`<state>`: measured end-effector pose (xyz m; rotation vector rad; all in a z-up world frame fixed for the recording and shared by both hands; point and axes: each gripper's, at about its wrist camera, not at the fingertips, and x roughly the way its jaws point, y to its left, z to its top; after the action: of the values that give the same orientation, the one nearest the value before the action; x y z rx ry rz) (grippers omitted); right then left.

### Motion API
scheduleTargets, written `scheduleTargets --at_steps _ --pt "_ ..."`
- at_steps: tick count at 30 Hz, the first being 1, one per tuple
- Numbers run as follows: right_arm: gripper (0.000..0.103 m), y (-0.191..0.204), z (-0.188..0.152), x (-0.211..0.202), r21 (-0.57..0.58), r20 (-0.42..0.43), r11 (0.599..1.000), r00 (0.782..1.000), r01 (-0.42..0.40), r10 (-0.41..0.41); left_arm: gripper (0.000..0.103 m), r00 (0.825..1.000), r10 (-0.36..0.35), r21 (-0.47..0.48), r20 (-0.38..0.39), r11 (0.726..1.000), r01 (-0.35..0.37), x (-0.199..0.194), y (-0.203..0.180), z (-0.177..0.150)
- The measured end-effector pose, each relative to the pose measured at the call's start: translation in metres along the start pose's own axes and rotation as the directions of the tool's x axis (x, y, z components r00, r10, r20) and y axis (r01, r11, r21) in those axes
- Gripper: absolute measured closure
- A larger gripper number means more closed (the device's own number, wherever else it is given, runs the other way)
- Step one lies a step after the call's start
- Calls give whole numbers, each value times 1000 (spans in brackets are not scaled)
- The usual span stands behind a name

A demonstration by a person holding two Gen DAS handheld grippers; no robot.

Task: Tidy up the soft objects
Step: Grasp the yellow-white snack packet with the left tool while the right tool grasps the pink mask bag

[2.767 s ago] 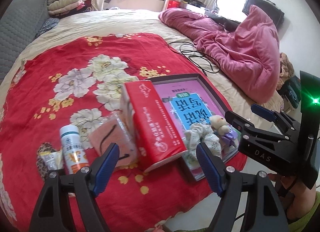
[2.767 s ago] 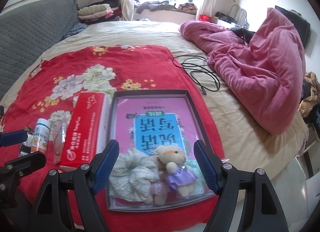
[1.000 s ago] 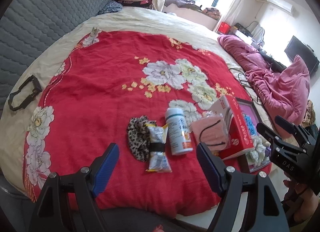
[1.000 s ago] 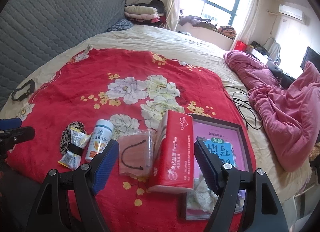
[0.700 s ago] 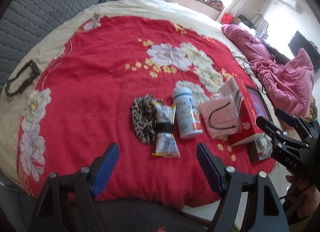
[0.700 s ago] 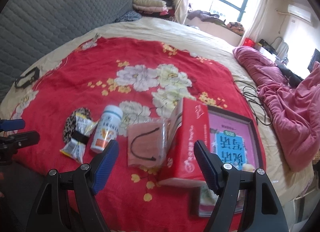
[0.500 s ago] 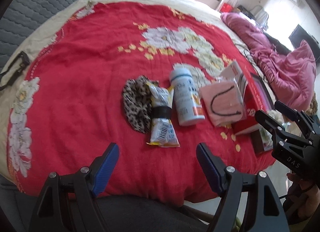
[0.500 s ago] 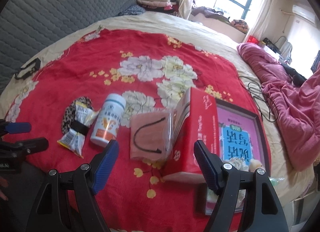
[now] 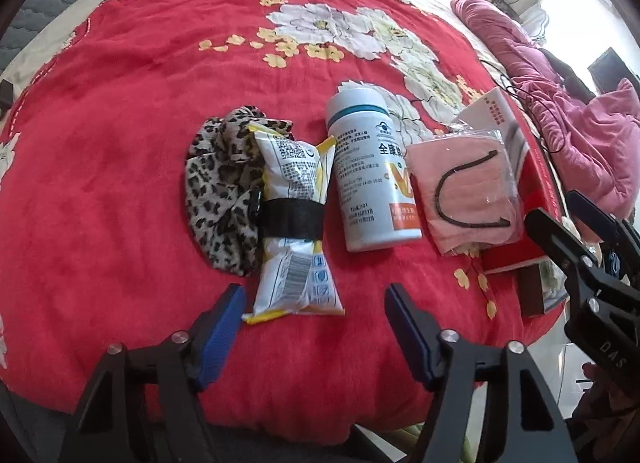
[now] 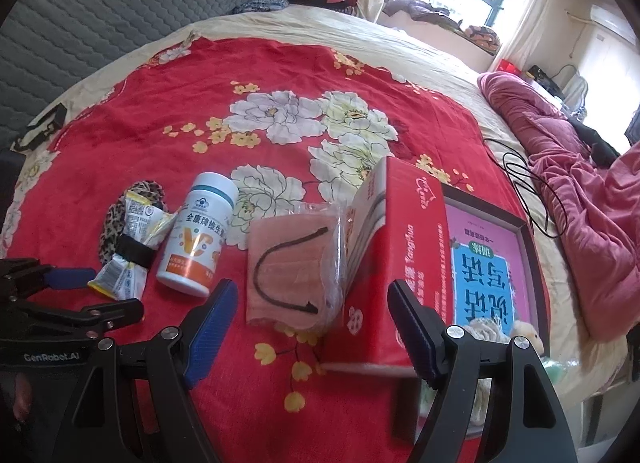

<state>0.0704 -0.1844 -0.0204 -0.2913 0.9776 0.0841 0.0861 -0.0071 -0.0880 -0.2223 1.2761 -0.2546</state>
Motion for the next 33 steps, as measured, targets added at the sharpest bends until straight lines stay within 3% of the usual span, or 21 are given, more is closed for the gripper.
scheduleTargets --at_steps 5,8,13,23,28,33 --pt "25 3 10 19 -13 -32 1000 999 11 -12 45 999 20 -20 -27 1000 -20 15 0 7" --pt "25 3 17 29 -19 -43 1000 999 19 -20 60 998 50 -31 -37 998 -51 22 4 9" --pt "25 2 31 49 -46 -69 999 997 25 -28 68 999 -27 -68 -32 997 25 19 20 10" --pt "25 18 49 92 -217 -167 976 985 12 -50 69 992 -126 -68 -5 990 125 0 35 3" --pt "25 22 41 90 -207 -185 977 983 -41 2 69 989 -149 -59 7 987 149 -9 35 -1" --pt "50 26 29 77 -130 -185 982 977 -136 111 69 987 -161 -50 14 986 161 -14 34 -3"
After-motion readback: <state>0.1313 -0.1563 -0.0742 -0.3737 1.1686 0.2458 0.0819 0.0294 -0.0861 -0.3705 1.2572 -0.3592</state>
